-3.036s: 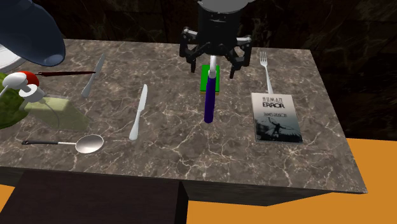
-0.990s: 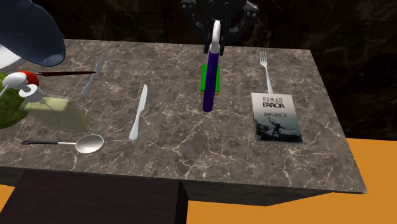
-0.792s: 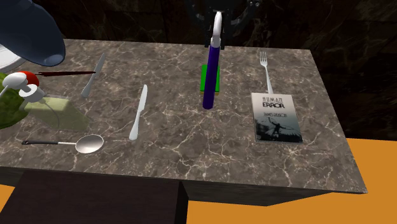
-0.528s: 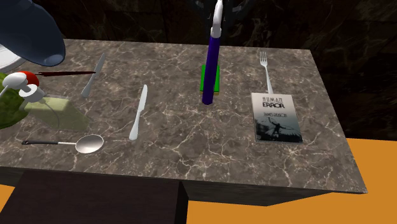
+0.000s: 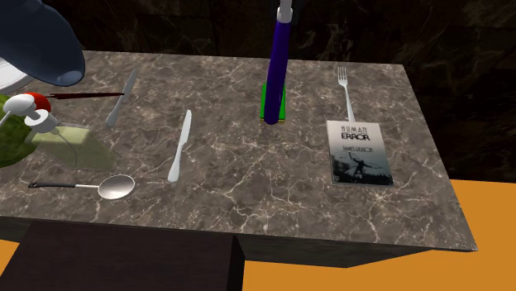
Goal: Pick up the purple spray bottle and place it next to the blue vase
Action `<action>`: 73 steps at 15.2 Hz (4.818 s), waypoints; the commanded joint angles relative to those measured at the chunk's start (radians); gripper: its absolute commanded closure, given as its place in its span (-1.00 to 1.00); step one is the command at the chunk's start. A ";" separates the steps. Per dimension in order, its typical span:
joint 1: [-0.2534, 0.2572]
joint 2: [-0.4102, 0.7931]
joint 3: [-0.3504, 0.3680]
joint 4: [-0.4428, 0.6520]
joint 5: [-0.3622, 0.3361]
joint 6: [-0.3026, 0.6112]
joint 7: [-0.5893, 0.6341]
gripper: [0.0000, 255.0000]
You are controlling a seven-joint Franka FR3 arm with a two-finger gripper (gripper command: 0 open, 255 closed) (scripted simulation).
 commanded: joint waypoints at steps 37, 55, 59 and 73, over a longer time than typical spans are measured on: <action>0.104 0.036 0.058 0.464 0.022 -0.430 0.175 1.00; 0.343 -0.045 0.314 0.363 0.006 -0.394 0.664 1.00; 0.388 -0.006 0.362 0.408 0.016 -0.399 0.761 1.00; 0.557 0.362 0.492 0.927 0.031 -0.541 1.072 1.00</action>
